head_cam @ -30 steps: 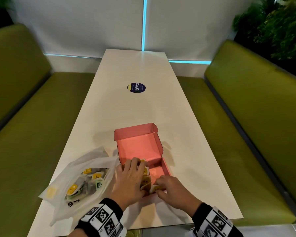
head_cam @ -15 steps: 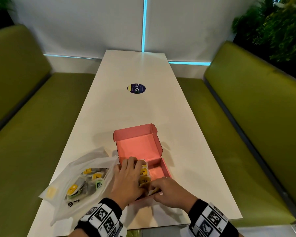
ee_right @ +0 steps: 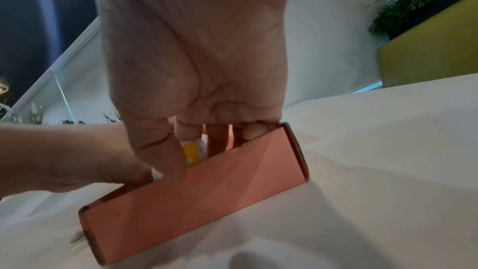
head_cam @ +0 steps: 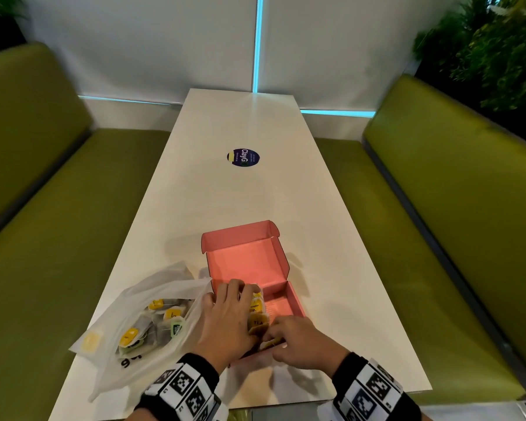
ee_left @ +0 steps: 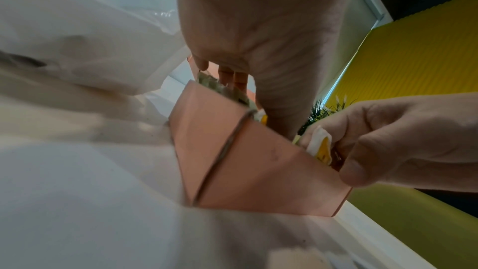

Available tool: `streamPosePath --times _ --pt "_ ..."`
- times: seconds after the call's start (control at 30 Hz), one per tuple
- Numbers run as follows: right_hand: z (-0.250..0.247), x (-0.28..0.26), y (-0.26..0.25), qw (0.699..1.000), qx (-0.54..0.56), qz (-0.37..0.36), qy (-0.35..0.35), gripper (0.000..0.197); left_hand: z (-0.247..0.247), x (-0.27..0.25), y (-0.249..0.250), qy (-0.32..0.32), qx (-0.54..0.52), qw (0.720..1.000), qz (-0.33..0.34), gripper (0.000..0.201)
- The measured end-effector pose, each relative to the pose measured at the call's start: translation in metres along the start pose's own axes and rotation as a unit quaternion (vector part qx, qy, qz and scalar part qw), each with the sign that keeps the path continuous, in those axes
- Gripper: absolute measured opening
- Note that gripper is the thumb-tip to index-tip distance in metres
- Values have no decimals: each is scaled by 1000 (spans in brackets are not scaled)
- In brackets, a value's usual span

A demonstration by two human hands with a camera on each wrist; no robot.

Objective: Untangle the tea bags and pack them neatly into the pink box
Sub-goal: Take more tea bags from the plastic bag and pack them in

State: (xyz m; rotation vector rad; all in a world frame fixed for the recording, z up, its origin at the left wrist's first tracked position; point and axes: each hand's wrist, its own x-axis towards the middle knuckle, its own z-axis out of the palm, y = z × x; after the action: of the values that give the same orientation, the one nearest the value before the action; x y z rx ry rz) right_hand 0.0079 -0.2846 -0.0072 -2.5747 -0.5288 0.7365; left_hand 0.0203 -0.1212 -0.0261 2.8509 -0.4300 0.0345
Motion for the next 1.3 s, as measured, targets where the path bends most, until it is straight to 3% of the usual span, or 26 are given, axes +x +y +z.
streamPosePath --times 0.2,0.4,0.53,0.67,0.8,0.93,1.0,1.13,1.3 --pt "-3 -1 0 998 50 -3 43 26 -8 0 -8 1 -68 997 27 65" --pt "0 2 -2 991 57 -23 118 23 -8 -20 -23 74 -195 976 70 36" --pt "8 9 -5 976 96 -8 193 17 2 -38 -19 115 -221 967 46 32" --pt "20 12 -7 961 129 16 246 9 13 -54 -18 137 -229 964 24 13" --pt "21 10 -5 958 143 24 248 13 22 -63 -23 109 -220 969 40 34" --pt "17 -2 1 961 118 -13 251 13 26 -63 -30 100 -219 970 43 36" --pt "15 -12 2 965 102 -42 236 2 28 -62 -33 104 -215 970 39 36" --pt "20 -22 3 983 35 -83 161 41 28 -60 -34 125 -186 973 59 16" --pt "33 -16 1 989 -78 -60 111 56 29 -61 -31 112 -118 985 55 28"
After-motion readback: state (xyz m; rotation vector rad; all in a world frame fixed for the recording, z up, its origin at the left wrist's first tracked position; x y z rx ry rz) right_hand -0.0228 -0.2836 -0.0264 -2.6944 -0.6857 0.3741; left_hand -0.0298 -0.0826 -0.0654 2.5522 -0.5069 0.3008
